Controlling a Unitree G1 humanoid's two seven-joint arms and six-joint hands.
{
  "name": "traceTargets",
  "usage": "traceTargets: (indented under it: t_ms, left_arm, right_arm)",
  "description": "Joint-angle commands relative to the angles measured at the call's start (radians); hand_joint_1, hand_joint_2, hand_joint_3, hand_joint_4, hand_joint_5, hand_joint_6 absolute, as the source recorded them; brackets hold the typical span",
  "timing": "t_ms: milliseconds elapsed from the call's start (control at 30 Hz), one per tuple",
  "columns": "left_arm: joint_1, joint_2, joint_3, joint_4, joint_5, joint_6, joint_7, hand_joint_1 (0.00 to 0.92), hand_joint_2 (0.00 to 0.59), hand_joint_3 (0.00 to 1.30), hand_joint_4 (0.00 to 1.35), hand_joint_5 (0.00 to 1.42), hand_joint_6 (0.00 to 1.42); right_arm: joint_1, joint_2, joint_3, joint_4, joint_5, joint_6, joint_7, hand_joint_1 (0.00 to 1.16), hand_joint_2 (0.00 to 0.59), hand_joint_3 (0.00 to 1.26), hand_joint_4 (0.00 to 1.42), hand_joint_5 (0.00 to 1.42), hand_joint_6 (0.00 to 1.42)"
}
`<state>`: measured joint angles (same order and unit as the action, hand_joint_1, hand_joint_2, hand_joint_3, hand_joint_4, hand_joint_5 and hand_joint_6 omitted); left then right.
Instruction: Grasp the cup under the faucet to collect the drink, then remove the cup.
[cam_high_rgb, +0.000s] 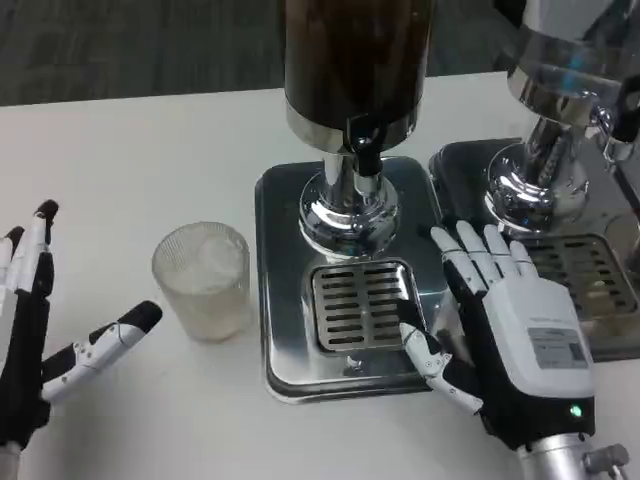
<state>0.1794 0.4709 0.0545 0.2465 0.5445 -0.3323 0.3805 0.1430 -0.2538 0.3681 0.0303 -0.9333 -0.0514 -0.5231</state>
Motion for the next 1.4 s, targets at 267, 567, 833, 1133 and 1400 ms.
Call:
traceTargets:
  t_ms: [267,567,833,1133,1400]
  left_arm:
    - [-0.15,0.011,-0.056,0.26,-0.02,-0.083,0.01,0.0,0.0,0.0,0.0,0.0,0.0]
    - [-0.237,0.033,-0.111,0.396,-0.039,-0.178,-0.046,0.0,0.0,0.0,0.0,0.0,0.0]
    - [-0.261,0.046,-0.128,0.475,-0.062,-0.247,-0.075,0.0,0.0,0.0,0.0,0.0,0.0]
    - [-0.324,0.06,-0.169,0.555,-0.049,-0.241,-0.079,0.0,0.0,0.0,0.0,0.0,0.0]
    - [-0.359,0.044,-0.214,0.593,-0.065,-0.266,-0.108,0.0,0.0,0.0,0.0,0.0,0.0]
  right_arm:
    - [-0.011,0.004,0.001,-0.013,-0.013,0.025,0.001,0.25,0.453,0.16,0.07,0.04,0.05]
    - [0.002,0.027,0.001,-0.021,-0.029,0.056,-0.021,0.25,0.456,0.16,0.07,0.05,0.05]
    - [0.014,0.042,0.009,-0.027,-0.042,0.083,-0.04,0.25,0.453,0.16,0.07,0.05,0.05]
    - [0.022,0.06,0.018,-0.032,-0.051,0.103,-0.057,0.26,0.45,0.16,0.07,0.05,0.05]
    - [0.02,0.054,0.017,-0.036,-0.05,0.101,-0.048,0.27,0.449,0.17,0.07,0.05,0.05]
